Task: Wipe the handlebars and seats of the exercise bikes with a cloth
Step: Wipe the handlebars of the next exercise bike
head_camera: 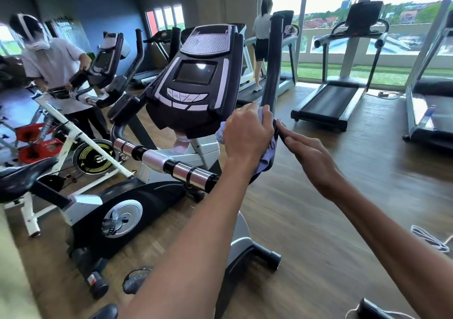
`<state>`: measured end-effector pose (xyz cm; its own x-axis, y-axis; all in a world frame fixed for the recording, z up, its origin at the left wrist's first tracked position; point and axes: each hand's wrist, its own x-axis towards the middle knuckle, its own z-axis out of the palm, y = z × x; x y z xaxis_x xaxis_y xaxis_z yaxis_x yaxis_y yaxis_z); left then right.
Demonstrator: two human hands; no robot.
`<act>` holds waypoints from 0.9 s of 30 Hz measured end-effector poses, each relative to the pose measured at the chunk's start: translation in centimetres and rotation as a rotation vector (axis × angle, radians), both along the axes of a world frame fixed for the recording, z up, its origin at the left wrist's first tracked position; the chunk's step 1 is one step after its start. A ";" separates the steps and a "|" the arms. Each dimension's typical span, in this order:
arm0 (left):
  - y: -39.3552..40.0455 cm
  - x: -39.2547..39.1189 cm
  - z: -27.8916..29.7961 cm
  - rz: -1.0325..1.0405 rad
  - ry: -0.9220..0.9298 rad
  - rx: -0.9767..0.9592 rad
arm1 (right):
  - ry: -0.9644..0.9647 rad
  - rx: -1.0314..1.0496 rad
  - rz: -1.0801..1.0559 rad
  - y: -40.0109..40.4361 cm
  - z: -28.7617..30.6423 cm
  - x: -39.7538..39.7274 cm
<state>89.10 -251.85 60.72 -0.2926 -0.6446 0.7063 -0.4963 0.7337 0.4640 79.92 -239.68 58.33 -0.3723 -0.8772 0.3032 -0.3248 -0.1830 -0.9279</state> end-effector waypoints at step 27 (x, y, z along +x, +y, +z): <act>2.5 0.1 -0.1 -0.065 -0.015 -0.039 | -0.082 0.113 -0.225 2.9 -0.3 -0.5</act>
